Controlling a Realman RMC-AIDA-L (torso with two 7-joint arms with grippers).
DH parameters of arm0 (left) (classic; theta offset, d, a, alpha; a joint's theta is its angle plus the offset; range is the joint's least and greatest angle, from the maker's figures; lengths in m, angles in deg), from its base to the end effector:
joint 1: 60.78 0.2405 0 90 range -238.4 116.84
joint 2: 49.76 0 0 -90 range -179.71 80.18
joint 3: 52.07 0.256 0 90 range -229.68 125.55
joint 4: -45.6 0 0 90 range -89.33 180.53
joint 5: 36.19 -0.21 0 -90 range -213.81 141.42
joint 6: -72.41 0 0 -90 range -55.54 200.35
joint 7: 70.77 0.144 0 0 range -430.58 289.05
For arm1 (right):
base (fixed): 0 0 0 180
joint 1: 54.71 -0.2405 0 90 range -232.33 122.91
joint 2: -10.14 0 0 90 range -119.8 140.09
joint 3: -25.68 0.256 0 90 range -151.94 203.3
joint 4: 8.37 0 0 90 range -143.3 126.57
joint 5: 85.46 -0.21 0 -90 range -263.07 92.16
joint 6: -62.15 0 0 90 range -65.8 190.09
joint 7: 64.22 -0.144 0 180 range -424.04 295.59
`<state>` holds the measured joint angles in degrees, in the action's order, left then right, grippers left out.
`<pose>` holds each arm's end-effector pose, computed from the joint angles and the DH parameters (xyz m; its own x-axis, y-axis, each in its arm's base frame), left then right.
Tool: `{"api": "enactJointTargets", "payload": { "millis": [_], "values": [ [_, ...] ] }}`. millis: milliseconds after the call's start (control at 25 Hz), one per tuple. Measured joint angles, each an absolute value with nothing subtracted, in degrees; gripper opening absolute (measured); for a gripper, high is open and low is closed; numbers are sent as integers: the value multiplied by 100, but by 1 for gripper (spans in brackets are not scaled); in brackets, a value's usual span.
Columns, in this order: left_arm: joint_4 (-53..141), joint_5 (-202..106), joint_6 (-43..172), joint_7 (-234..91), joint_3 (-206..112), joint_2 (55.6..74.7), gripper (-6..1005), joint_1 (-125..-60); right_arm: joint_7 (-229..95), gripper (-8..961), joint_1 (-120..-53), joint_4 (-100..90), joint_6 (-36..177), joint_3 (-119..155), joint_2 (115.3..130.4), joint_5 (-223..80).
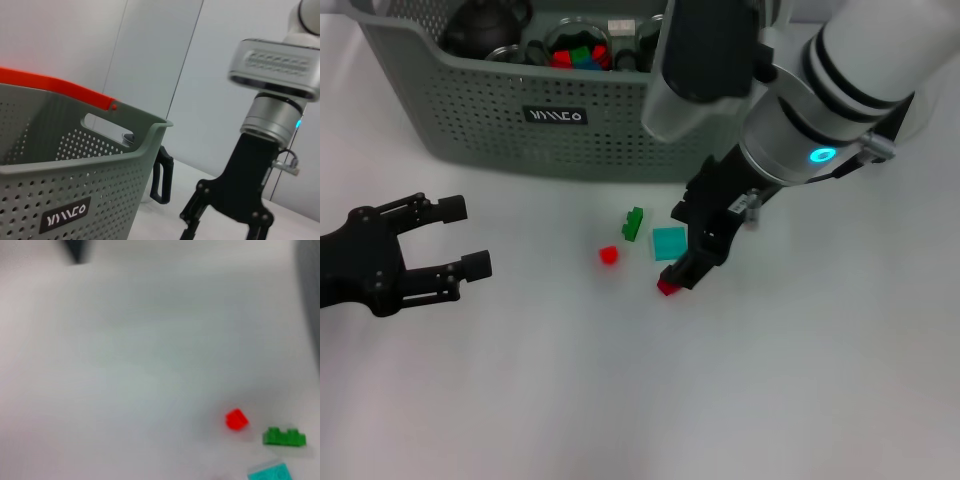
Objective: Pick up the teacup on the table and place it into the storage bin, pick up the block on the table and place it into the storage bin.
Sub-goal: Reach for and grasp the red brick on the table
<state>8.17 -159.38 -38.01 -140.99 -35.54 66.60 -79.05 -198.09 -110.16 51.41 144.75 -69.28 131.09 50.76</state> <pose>-0.3286 0.2340 0.0548 0.6776 0.3416 0.6513 0.5436 -0.8291 -0.1307 0.0790 0.3554 -0.0913 0.9111 -0.1480 0.3846 -0.1253 -0.9886 -0.0836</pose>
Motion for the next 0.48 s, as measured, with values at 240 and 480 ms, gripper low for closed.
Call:
{"api": "enactJointTargets", "payload": {
  "millis": [240, 480],
  "values": [
    [862, -15921, -3753, -14099, -3554, 6662, 861, -7915, -21258, 803, -11474, 4347, 14270, -6869, 13102, 4794],
    [870, -15927, -3703, -14108, -3554, 6660, 861, -7939, -22258, 799, -11565, 4272, 14313, -6872, 13093, 4423]
  ]
}}
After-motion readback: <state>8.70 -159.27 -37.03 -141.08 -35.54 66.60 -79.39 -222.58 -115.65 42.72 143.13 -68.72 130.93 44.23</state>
